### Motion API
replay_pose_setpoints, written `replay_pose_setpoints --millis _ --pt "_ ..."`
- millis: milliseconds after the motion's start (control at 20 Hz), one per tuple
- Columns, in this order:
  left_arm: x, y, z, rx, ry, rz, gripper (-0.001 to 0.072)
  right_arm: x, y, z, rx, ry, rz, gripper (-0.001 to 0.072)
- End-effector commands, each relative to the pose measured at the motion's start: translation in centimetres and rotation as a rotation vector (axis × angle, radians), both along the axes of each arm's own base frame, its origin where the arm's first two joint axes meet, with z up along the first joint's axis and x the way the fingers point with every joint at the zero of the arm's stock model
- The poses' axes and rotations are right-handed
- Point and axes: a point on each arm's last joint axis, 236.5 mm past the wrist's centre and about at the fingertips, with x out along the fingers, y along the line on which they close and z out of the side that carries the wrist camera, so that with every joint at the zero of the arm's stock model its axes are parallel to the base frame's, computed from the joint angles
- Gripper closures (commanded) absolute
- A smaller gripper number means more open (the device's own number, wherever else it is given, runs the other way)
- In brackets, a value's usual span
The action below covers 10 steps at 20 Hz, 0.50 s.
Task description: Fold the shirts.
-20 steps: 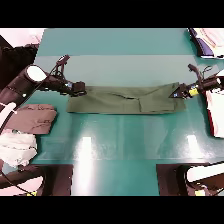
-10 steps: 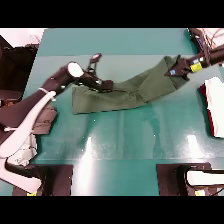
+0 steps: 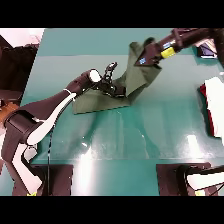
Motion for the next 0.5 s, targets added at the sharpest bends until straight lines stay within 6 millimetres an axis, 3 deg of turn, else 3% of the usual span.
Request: replay_pose_setpoints --millis 0,150,250,450 --pt "0.5 1.5 -0.2 0.011 0.022 0.005 0.0683 -0.4 3.3 -1.5 0.007 0.012 0.042 0.0695" --pt "1.4 6.0 0.2 0.055 0.062 0.014 0.0684 -0.2 4.8 -2.6 0.015 -0.024 0.067 0.0696" --pt "2.5 9.9 1.7 0.118 0.019 0.02 0.0684 0.1 5.7 -2.6 0.03 -0.043 0.058 0.0695" --pt "4.1 16.9 8.6 0.162 -0.121 0.045 0.0683 0.4 8.6 -2.9 0.044 -0.072 0.105 0.0695"
